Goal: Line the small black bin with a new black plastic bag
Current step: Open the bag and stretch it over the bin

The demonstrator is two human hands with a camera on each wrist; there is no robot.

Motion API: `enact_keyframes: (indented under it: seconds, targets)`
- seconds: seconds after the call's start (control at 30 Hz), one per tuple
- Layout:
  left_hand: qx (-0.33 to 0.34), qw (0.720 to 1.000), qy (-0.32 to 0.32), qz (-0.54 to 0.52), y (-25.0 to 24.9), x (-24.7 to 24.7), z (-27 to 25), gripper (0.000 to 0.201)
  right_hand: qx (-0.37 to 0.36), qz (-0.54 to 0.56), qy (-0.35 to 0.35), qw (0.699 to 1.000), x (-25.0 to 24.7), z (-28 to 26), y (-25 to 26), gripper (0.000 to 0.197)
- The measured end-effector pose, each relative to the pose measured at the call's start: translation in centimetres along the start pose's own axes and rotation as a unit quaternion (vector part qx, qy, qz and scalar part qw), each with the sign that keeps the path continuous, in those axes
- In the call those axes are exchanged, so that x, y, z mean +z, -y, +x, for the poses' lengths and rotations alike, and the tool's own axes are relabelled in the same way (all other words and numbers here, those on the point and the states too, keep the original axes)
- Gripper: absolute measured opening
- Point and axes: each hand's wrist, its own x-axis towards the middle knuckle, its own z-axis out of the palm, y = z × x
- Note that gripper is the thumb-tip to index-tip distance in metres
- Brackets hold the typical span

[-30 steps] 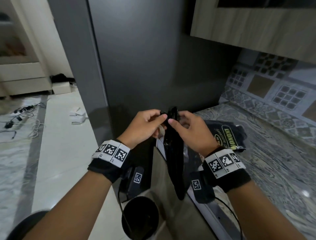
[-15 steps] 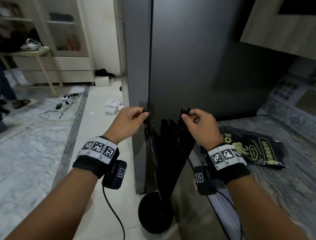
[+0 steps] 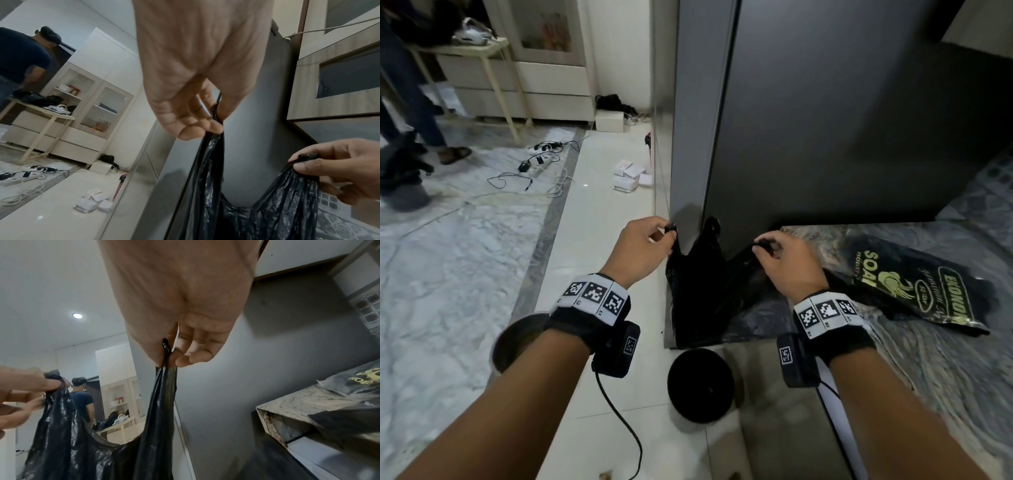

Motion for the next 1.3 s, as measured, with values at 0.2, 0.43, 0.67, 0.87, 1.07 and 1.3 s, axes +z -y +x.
enact_keyframes:
  seconds: [0.2, 0.43, 0.67, 0.87, 1.07, 1.3]
  targets:
    - [-0.052, 0.999, 0.002, 0.008, 1.9, 0.8, -1.4, 0.007, -0.001, -0.054, 0.003, 0.999, 0.1, -0.9, -1.5, 0.011]
    - [-0.093, 0.996, -0.002, 0.011, 3.3, 2.3, -3.9, 0.009, -0.003, -0.131, 0.045, 0.990, -0.2, -1.9, -4.5, 0.016]
    - [-0.103, 0.992, -0.034, 0.058, 4.1, 4.3, -6.2, 0.012, -0.001, -0.131, 0.057, 0.990, -1.1, -3.0, -5.7, 0.015]
    - [-0.123, 0.986, -0.059, 0.091, 5.6, 6.2, -7.9, 0.013, -0.004, -0.133, 0.080, 0.988, -0.6, -4.1, -7.6, 0.016]
    - [-0.148, 0.981, -0.068, 0.109, 8.9, 8.2, -9.0, 0.011, 0.031, -0.068, 0.111, 0.991, 2.6, -4.3, -11.2, 0.013]
    - [-0.189, 0.972, -0.051, 0.129, 14.5, 10.7, -8.7, 0.011, 0.081, -0.070, 0.127, 0.986, 7.8, -3.5, -14.3, 0.022]
